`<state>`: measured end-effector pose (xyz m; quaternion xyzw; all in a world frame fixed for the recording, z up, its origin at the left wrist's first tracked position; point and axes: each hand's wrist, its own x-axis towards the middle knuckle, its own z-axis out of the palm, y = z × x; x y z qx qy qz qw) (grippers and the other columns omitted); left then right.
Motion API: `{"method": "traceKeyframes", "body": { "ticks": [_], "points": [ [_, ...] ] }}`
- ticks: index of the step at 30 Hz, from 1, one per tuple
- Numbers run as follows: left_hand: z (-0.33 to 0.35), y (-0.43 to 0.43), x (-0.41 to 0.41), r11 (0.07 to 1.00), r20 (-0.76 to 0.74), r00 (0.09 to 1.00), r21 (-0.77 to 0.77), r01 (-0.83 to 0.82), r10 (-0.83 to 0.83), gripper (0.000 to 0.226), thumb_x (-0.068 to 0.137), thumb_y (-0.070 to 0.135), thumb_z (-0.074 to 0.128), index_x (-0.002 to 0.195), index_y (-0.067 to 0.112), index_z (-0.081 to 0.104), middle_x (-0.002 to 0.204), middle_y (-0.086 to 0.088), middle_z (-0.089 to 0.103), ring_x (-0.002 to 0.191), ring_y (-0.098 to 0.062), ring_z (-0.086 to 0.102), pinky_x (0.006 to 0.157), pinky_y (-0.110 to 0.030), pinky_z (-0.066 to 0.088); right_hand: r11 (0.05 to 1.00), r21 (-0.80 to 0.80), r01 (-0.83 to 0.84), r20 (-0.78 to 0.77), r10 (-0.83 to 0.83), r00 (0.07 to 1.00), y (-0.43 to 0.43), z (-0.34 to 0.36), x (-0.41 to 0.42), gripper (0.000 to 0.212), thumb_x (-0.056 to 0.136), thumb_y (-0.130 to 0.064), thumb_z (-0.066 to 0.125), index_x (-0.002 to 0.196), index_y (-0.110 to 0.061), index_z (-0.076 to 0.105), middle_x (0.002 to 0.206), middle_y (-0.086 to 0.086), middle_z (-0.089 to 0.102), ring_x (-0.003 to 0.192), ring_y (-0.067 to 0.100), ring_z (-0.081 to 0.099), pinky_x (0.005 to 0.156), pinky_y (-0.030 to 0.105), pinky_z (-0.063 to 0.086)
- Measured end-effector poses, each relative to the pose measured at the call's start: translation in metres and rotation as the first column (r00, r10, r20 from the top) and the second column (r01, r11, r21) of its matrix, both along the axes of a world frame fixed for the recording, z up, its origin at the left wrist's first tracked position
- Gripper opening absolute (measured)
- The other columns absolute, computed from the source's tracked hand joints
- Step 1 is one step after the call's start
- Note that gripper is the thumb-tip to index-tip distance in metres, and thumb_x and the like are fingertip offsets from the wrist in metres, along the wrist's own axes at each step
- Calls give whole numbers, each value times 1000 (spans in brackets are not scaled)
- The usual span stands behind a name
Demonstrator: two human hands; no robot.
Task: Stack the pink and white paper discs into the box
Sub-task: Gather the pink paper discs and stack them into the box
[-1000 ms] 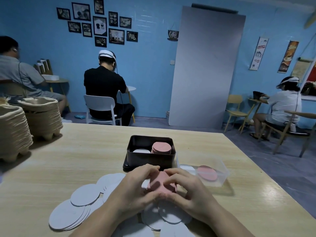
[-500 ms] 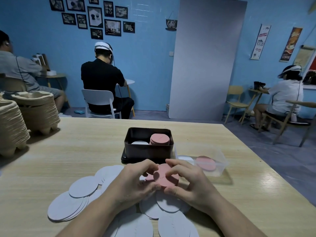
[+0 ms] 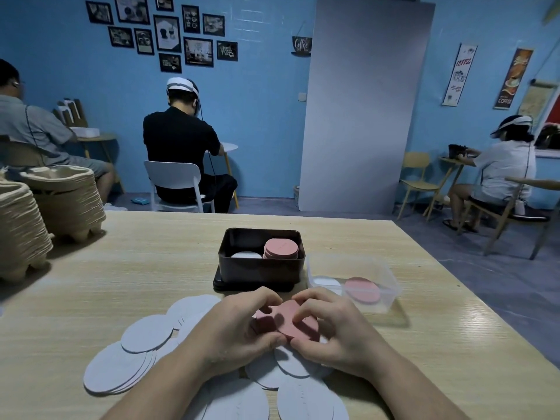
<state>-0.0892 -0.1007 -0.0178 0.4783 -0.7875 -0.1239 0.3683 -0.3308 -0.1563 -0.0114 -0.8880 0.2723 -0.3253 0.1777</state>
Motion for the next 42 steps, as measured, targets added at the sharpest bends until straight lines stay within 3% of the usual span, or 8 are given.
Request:
{"method": "traceKeyframes", "body": {
  "ticks": [3,7,12,15,20,25,33,42],
  "points": [
    [4,1,8,998,33,998,-23,-53,54,33,90,47,71,117,37,57,111,23,64,111,0,60,85,-19,53,999,-6,46,1,-46,999,-2,-1,-3,22,76,-37,82,91,-29,70,121,-14,62,112,3,60,90,23,51],
    [7,-3,14,996,210,974,-19,-87,89,28,89,47,62,115,41,53,107,24,58,103,2,52,89,-28,49,999,-4,50,-53,-51,997,-2,0,-6,24,77,-46,79,89,-29,68,122,-18,61,113,0,58,90,21,50],
    [20,-15,14,995,298,954,89,-49,20,51,84,48,55,133,37,52,121,23,58,116,1,50,99,-26,45,999,0,51,-68,-51,996,-2,-1,-5,28,78,-53,79,90,-31,68,124,-19,61,111,-2,60,88,21,51],
    [19,-20,19,988,327,945,154,-20,-32,56,81,43,62,136,42,51,119,25,56,117,5,47,101,-25,43,999,3,50,-74,-49,996,-2,-2,-4,28,78,-54,79,91,-32,68,125,-20,61,111,-2,61,88,23,52],
    [8,-23,23,988,283,959,142,-53,10,51,80,48,69,128,50,52,115,25,57,116,6,49,103,-27,43,998,27,55,-87,-52,995,-2,-3,-4,28,77,-53,78,93,-33,68,128,-21,59,111,0,61,88,27,53],
    [7,-22,21,994,261,965,101,-47,19,48,79,46,67,125,46,53,114,28,60,113,6,50,99,-29,45,999,27,44,-80,-42,996,-2,-2,-3,27,77,-49,80,92,-30,69,127,-22,60,111,1,62,87,25,52],
    [10,-26,16,996,285,958,84,-11,-13,57,79,57,67,132,47,50,119,32,58,117,7,46,102,-26,42,999,17,33,-43,-32,999,-2,-2,1,23,76,-41,84,88,-29,69,123,-19,63,108,4,65,80,28,55],
    [4,-20,25,998,257,966,51,-46,32,53,75,49,66,127,45,53,113,26,62,111,3,52,94,-28,48,999,20,48,-57,-47,997,-2,-2,0,25,75,-45,83,89,-29,69,124,-17,63,118,1,61,89,29,53]
  ]
}}
